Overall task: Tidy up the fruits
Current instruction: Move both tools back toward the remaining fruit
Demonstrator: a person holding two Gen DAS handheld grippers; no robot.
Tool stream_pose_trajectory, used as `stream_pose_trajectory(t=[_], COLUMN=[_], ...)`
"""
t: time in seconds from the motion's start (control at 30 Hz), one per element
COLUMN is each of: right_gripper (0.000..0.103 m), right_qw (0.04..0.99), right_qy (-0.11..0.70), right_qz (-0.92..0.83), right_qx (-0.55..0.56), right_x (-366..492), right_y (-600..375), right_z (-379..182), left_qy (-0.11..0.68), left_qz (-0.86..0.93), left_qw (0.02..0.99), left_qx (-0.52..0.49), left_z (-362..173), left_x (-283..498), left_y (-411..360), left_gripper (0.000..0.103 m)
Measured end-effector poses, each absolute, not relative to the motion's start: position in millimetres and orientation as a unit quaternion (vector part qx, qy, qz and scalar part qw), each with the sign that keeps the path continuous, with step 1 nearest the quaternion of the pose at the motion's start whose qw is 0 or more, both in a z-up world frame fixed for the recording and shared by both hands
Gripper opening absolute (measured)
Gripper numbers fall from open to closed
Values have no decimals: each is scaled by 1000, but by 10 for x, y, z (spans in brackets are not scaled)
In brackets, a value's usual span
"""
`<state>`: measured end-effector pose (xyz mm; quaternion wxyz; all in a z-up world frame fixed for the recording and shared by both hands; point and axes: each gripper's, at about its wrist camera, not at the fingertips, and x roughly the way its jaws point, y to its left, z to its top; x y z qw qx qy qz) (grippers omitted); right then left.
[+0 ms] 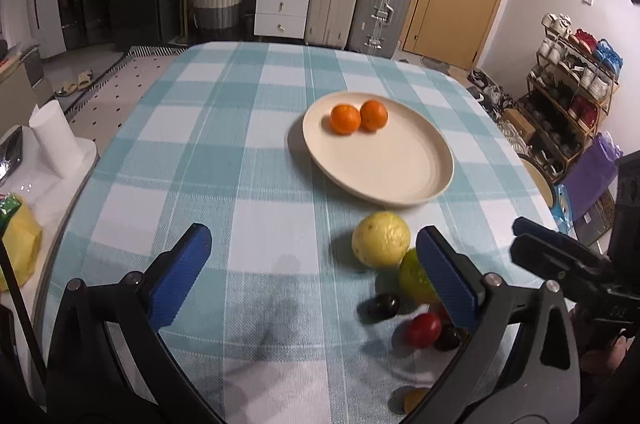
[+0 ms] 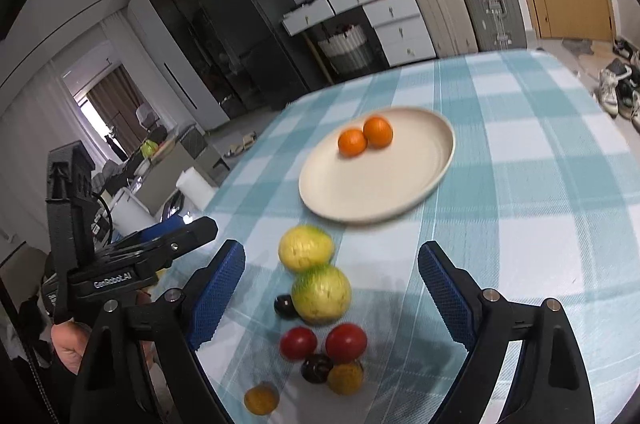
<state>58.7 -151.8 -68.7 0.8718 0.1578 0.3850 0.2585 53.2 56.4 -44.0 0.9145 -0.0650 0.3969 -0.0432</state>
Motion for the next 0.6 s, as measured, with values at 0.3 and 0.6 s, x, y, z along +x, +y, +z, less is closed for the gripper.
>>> stream_pose_trajectory(t=[0.3,0.6], right_gripper=[90,88], right_qw=[849,838], right_qy=[419,444], right_qz=[283,284], right_qx=[151,142], right_x=[648,762], right_y=[-1331,-1211], right_z=[-931,-1099], left_qy=[409,413], left_qz=[-45,-35], left_qw=[909,907], left_qx=[-70,-78], left_z=[-625,-664], left_x=[523,562], left_y=[553,680], left_gripper=[102,102])
